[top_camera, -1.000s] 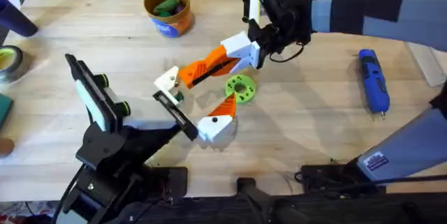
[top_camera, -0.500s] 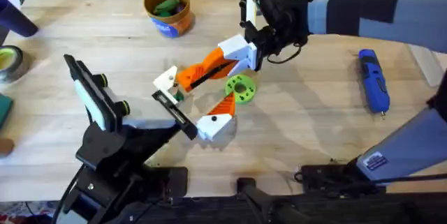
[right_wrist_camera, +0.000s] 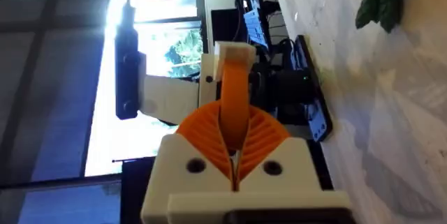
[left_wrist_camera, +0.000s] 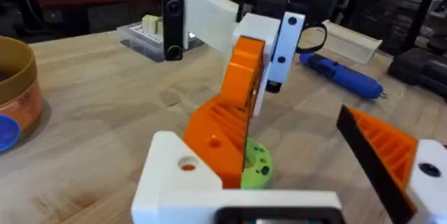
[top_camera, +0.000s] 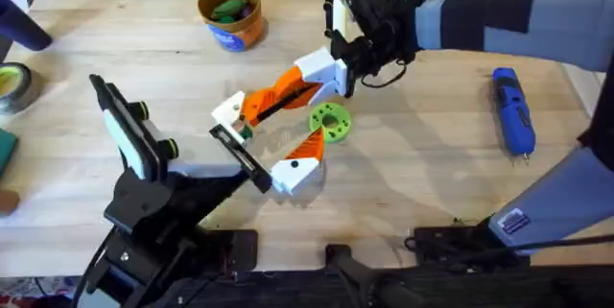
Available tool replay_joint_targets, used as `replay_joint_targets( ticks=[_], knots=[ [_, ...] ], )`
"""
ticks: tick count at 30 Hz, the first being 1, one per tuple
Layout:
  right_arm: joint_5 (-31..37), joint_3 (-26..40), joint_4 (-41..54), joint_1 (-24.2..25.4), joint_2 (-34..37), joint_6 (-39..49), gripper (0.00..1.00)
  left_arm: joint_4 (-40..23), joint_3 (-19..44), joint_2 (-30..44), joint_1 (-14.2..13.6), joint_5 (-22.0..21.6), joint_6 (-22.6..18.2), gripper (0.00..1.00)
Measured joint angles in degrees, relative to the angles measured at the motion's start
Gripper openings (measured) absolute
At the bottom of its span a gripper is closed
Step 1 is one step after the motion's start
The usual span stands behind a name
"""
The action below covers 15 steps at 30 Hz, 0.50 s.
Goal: Pick up the gripper from the table and insert it into the empty holder that is missing its gripper. Then pick up a screw, insert it into the mounting hole, and use the screwdriver to tighten it. Finally, clean up the table by picking up the vegetable and placing it into the bucket.
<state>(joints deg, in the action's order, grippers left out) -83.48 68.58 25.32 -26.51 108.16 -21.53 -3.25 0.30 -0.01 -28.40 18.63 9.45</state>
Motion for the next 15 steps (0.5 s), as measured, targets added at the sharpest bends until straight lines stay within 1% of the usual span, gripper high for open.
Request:
replay_joint_targets(
  ticks=[5,10,15],
  knots=[
    [-0.08,0.00,-1.48,-0.80,0.13,-1.44,0.010,-0.04,0.00,0.00,0.07,-0.73,0.02,0.993],
    [0.40,0.00,-7.45,-1.82,0.13,-5.30,0.010,-0.13,-0.02,0.00,0.52,-2.86,-0.04,0.993],
    [1.73,0.00,-13.77,-2.59,0.24,-11.01,0.010,-0.22,-0.02,0.00,0.81,-4.68,-0.04,0.993]
  ],
)
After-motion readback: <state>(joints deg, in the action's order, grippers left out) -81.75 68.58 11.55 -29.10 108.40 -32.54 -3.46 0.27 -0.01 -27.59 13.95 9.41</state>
